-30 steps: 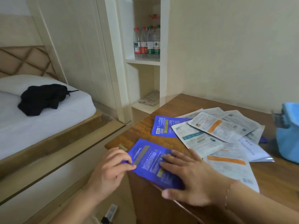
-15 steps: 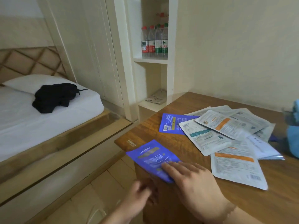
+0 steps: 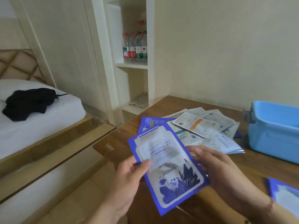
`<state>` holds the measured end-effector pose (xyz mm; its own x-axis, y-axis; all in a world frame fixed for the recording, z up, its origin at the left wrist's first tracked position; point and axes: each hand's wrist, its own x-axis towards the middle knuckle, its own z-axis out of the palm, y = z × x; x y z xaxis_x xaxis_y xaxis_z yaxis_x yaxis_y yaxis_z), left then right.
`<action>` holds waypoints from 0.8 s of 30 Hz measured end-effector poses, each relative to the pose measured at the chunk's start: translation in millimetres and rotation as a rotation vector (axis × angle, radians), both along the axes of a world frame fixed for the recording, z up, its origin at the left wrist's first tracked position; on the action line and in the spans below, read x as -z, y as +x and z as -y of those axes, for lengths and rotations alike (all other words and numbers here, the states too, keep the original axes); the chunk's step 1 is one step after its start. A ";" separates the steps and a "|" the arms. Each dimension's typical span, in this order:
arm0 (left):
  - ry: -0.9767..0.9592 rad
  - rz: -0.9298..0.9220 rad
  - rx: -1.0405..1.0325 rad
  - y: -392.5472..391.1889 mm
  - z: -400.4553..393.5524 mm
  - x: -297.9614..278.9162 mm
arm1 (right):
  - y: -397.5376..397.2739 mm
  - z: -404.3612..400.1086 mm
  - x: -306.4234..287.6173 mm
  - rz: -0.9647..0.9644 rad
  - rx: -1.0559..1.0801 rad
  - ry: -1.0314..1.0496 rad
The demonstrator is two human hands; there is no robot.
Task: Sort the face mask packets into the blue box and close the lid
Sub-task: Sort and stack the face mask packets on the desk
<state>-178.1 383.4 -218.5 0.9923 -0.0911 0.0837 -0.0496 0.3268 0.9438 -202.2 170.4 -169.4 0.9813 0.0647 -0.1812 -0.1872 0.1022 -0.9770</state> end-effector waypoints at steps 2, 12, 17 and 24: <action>0.129 0.027 0.151 -0.6 13.6 0.5 | -6.1 28.8 -10.1 0.000 -0.064 -0.157; 0.283 0.023 0.476 -34.6 137.3 -13.1 | -84.9 152.7 10.0 0.069 0.467 -0.305; 0.851 0.319 0.424 -60.3 183.4 3.3 | -132.1 198.7 24.8 -0.028 0.591 -0.528; 1.141 0.593 0.408 -81.8 193.1 9.6 | -147.7 203.1 40.6 0.006 0.490 -0.880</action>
